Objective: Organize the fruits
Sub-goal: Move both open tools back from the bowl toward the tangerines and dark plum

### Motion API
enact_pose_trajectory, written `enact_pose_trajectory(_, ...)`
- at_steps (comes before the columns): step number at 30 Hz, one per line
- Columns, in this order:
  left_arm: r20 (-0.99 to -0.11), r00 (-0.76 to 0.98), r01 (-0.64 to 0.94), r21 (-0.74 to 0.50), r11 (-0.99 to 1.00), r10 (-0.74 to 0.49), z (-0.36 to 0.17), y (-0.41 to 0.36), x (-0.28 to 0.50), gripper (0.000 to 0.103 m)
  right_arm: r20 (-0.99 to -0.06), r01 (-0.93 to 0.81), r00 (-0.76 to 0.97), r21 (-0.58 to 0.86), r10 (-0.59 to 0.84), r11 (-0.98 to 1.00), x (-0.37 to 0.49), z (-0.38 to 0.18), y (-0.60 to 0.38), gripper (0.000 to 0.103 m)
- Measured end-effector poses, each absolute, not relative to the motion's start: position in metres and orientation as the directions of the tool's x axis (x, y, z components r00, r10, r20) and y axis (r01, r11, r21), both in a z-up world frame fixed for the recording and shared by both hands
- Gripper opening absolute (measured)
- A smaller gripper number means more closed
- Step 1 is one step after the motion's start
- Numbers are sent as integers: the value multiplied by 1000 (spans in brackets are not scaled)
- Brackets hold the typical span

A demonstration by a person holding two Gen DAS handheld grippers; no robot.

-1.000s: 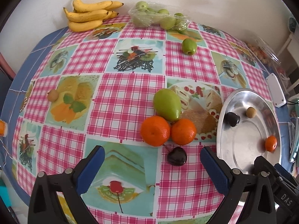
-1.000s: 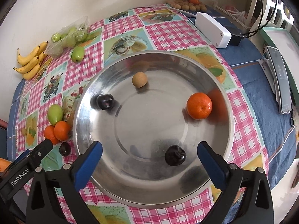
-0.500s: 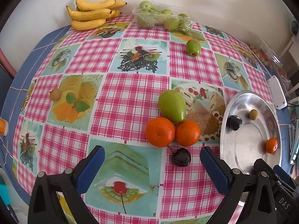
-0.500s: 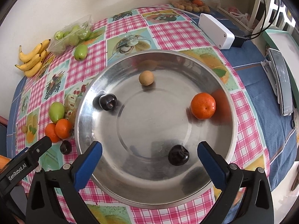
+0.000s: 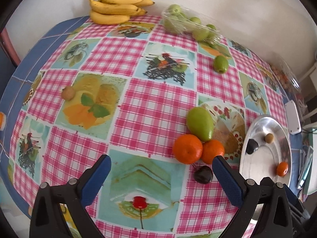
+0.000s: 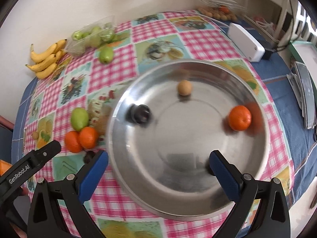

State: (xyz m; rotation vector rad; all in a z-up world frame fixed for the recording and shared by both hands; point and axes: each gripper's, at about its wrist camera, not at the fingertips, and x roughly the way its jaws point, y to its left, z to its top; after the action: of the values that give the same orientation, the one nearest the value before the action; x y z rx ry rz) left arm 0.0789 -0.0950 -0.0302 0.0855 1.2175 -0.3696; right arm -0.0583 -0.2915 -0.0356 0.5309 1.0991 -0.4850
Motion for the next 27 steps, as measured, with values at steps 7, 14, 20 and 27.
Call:
enact_pose_trajectory(7,-925,291,233,-178,956,-243,-31,-62,96,103,-914,537,398,164,-77,828,-34,-31,-258,102)
enact_pose_trajectory(14,-918,324,178,-181,967,-231,-27,-31,110,103,-908,469,418,173,-45,866,-13,-30,-226,102)
enact_pose_trajectory(20,-908,346,174,-188,967,-238,-23,-18,118,103,-896,410,443,198,-5,890,3,-29,-201,102)
enact_pose_trajectory(27,-906,307,237,-222,946,-290,-27,-31,117,103,-906,395,423,189,4,899,8,-39,-194,98)
